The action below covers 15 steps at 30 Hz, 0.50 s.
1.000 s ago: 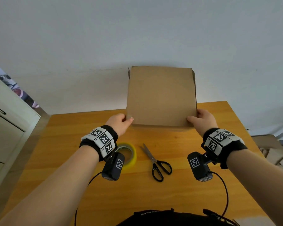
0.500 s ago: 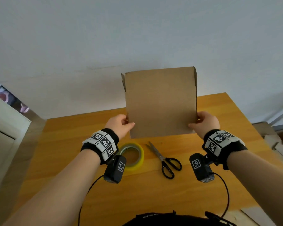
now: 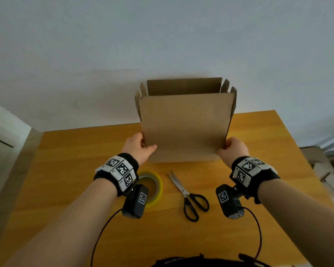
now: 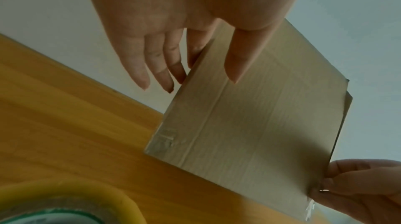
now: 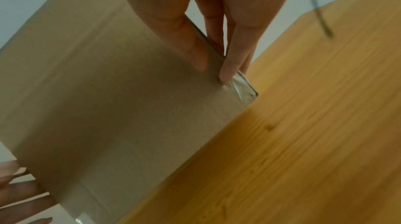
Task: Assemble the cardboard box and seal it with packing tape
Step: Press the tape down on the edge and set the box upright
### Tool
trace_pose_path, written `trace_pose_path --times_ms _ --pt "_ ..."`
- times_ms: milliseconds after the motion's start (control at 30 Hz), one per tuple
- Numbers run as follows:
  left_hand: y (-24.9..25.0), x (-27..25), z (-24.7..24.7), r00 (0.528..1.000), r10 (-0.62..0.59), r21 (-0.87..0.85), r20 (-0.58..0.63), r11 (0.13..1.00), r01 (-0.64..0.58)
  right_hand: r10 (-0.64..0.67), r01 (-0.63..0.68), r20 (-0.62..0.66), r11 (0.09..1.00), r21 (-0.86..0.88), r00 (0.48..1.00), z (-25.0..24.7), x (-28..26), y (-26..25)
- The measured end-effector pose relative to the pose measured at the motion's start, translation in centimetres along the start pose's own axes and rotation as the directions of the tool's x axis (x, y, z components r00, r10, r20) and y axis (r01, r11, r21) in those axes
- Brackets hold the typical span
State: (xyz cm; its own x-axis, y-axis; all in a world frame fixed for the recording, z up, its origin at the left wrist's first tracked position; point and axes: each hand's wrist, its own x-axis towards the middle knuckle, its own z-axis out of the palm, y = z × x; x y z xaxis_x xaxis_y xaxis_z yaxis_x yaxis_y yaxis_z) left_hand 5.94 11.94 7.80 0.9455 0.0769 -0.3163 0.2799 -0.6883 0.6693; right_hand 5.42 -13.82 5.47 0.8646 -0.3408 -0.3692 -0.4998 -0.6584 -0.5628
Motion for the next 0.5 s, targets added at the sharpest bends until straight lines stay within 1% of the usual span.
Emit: trace_pose_path --times_ms 100,300,500 --pt "0.3 0.9 0.8 0.998 -0.057 -0.014 0.021 0.998 0.058 0.008 -0.007 0.047 1.0 -0.013 0.999 0.6 1.9 0.2" --pt "0.7 3.0 2.5 0.987 -0.158 -0.075 0.036 0.984 0.16 0.017 -0.019 0.102 1.0 0.017 0.995 1.2 5.1 -0.1" --pt "1.2 4.1 4.0 0.974 -0.223 -0.093 0.049 0.969 0.227 -0.006 0.005 0.168 1.0 0.009 0.986 0.8 6.9 -0.5"
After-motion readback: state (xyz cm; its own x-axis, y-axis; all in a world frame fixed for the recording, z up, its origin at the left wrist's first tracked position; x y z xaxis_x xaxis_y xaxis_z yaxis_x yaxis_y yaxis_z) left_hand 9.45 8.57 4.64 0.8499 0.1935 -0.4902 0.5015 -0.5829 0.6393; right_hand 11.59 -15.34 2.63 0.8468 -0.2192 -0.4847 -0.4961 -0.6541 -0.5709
